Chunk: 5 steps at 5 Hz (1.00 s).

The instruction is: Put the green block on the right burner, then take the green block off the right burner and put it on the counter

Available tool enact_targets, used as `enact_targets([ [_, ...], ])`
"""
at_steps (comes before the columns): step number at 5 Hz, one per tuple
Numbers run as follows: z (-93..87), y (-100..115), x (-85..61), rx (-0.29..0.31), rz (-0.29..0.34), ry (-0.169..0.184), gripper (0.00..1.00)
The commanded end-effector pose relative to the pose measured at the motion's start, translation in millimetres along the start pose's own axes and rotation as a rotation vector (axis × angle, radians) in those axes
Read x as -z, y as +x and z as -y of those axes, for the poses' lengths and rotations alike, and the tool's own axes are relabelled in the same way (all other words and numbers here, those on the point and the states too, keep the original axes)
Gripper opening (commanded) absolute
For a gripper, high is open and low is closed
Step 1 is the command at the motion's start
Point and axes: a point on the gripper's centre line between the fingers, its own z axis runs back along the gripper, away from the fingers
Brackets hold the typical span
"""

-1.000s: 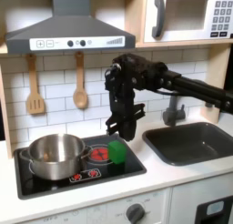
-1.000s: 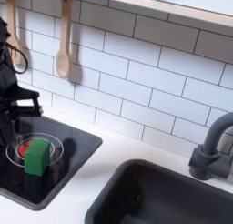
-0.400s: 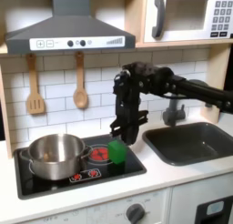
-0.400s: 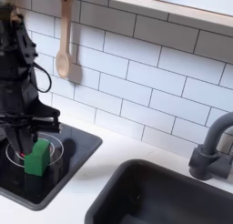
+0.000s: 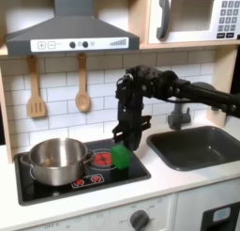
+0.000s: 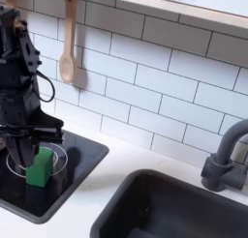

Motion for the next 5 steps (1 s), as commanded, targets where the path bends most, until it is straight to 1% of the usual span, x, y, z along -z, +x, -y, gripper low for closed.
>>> enact_targets([
  [1, -3.0, -1.3, -9.6, -0.048, 0.025, -0.011, 1.00],
  [2, 0.9, 1.3, -0.4, -0.043, -0.011, -0.001, 1.00],
  [3, 0.7, 5.5, -5.7, -0.057, 0.019, -0.001, 1.00],
  [4, -0.5, 6.2, -2.5, -0.085, 0.021, 0.009, 1.00],
  [5, -3.3, 8.3, -4.2, -0.117, 0.038, 0.013, 1.00],
])
